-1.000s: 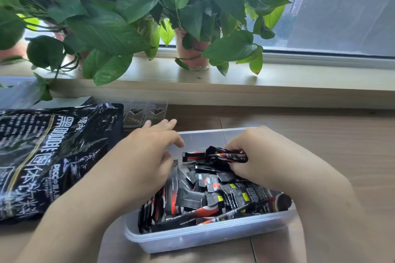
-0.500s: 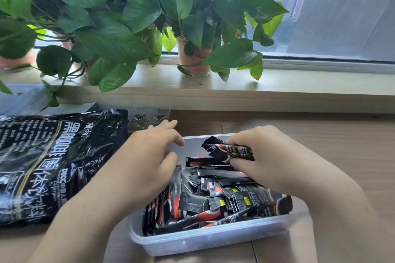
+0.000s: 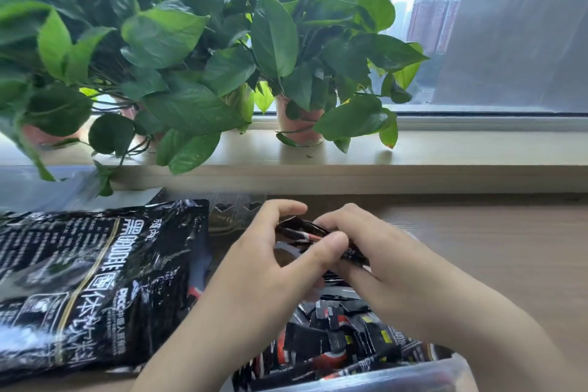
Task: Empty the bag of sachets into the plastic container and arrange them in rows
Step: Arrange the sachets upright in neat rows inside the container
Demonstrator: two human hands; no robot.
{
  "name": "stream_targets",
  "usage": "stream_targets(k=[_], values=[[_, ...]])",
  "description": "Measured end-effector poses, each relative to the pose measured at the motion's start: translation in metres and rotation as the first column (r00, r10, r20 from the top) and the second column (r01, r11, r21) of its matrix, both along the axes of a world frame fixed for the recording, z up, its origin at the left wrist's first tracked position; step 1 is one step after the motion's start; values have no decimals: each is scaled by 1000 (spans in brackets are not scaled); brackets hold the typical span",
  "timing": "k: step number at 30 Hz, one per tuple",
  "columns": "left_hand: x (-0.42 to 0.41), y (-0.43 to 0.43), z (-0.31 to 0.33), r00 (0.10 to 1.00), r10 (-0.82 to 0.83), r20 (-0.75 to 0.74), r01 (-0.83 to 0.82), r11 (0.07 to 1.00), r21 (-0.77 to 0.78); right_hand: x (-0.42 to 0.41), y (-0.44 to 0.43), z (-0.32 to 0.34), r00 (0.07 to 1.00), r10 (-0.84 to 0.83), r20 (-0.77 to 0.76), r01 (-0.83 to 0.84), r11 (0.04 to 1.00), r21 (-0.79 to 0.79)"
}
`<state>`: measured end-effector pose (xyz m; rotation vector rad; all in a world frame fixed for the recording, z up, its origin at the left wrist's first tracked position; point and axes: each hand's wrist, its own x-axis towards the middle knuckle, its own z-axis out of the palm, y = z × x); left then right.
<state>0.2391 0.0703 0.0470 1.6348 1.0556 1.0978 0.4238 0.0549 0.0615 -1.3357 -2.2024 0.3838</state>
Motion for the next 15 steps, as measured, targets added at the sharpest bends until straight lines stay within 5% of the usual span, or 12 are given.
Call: stream_targets(k=[4,15], values=[[-1,3,-3,999,4,-53,-1,998,62,-1,2,-5,999,35,-9,-35,999,-25],[-2,10,-4,984,-35,177,48,996,-71,2,0,-1,992,25,-127,-16,998,68]])
